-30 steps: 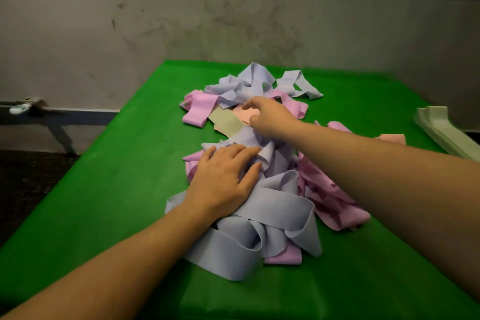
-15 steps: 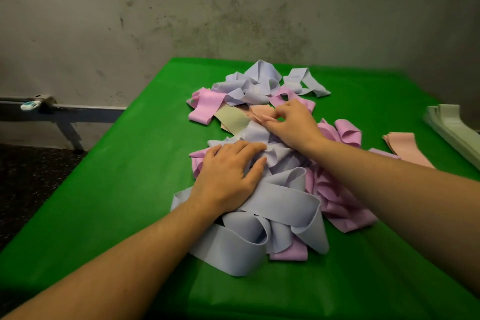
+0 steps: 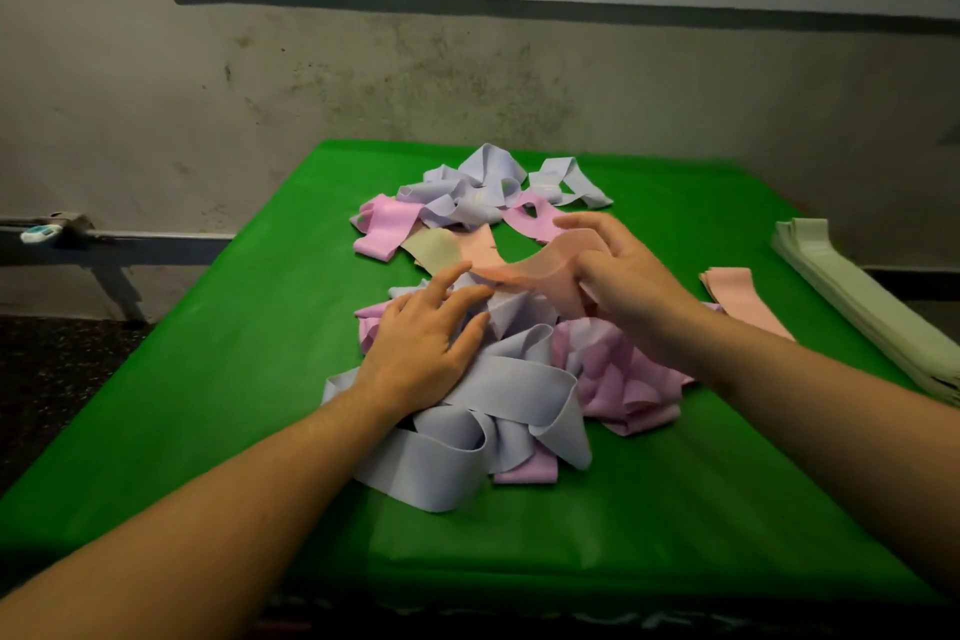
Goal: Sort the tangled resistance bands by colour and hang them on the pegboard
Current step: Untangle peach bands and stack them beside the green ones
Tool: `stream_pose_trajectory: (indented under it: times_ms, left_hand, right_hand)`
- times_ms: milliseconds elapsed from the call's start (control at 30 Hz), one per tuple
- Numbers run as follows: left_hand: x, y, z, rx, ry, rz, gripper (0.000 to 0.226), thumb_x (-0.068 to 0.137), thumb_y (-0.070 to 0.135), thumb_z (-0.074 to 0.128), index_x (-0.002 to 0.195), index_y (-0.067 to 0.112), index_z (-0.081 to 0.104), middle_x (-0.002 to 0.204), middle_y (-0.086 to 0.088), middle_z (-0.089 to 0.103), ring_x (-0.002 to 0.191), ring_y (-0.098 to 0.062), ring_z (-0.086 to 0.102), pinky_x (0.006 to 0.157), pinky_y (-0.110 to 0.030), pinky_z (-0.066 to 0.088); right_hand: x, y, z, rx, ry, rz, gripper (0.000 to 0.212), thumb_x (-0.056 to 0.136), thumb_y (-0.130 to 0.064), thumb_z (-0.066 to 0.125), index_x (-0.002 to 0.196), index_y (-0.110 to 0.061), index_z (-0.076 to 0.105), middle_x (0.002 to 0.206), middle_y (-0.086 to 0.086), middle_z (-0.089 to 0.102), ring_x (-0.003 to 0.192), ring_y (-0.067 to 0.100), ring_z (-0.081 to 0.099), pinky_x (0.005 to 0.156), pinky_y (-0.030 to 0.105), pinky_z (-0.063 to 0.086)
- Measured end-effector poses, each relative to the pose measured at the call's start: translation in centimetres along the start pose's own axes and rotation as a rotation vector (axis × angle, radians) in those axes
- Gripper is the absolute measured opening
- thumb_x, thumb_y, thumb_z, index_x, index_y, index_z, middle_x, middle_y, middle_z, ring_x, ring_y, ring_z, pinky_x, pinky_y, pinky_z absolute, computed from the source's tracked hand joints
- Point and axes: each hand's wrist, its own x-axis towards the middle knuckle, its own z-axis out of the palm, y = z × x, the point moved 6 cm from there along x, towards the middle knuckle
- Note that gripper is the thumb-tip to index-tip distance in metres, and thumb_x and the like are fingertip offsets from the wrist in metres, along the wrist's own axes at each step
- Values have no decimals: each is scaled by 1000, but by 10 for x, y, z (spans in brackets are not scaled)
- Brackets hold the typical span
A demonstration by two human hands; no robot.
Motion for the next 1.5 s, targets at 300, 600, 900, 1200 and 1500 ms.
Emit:
stream_pose_trajectory:
  times_ms: [300,600,900,1200,1500]
  left_hand:
    - [9,8,-7,69,-204,-90,45,90,52,36,132,43,48,146,11,40,130,-17,45,112,-53,26]
    - [-7,120,-54,-281,-35,155,65,80,60,55,139,33,46,138,6,56,123,-15,50,110,-51,35]
    - [-21,186,-63,-793,70,18,16,88,20,74,88,32,64,81,12,66,71,2,58,69,-25,50]
    - [-38,213,-75,-896,90,-166,11,97,17,62,87,21,62,86,-1,67,74,-11,60,62,-23,49]
    - [-63,234,-76,-941,-6,-227,9,97,25,62,90,18,63,96,-8,69,83,-23,63,66,-34,52]
  right_hand:
    - [-42,0,-20,1,-13,157,13,90,-21,55,94,-11,62,93,7,59,77,20,52,55,26,38]
    - [-91,-33,-45,191,-80,168,8,90,-20,61,98,-19,61,91,11,63,71,15,58,55,27,36]
    - [-139,-45,-76,253,-12,102,36,82,-8,73,108,-13,49,114,19,66,93,28,67,79,45,55]
    - [-192,-60,-121,-45,91,-32,28,84,-26,76,101,-18,56,99,7,73,71,17,65,50,26,48]
    - [-229,-62,-132,91,6,28,31,80,-11,76,110,-8,68,90,1,69,76,11,58,63,24,48]
